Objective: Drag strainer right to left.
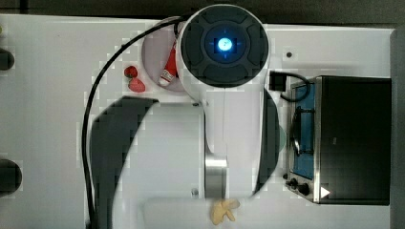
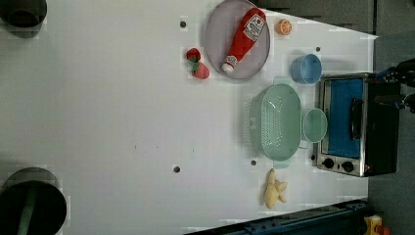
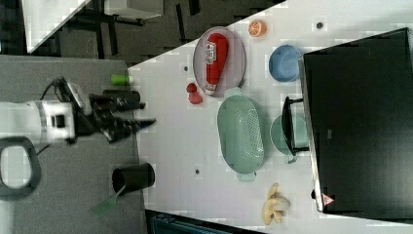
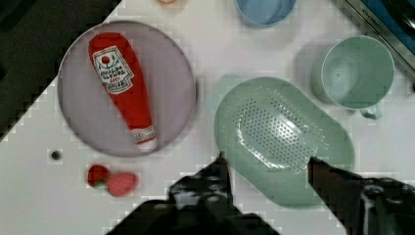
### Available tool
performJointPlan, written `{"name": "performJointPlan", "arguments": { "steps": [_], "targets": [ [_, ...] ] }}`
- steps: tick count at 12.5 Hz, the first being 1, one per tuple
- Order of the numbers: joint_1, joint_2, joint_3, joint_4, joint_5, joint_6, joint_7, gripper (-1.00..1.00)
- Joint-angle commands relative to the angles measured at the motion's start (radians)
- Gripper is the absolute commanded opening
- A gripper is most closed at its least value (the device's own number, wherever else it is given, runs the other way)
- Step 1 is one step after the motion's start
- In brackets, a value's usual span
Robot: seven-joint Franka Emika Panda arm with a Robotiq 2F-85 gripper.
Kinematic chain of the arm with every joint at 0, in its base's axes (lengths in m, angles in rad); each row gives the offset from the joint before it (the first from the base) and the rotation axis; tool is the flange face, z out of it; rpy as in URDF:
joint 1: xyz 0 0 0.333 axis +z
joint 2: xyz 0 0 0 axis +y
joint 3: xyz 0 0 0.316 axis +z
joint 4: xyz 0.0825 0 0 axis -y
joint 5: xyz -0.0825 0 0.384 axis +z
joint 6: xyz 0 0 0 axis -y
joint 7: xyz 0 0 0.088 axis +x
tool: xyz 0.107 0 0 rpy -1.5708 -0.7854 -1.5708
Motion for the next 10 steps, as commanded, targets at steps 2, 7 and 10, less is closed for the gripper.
{"name": "performJointPlan", "arguments": {
  "steps": [2, 7, 10],
  "targets": [
    [-0.03, -0.513, -0.055, -0.327, -0.013, -0.172, 0.012, 0.81],
    [-0.028, -0.446, -0.043, -0.423, -0.013, -0.114, 0.051, 1.0],
    [-0.027, -0.341, -0.041, -0.515, -0.013, 0.04, 0.19, 1.0]
  ]
}}
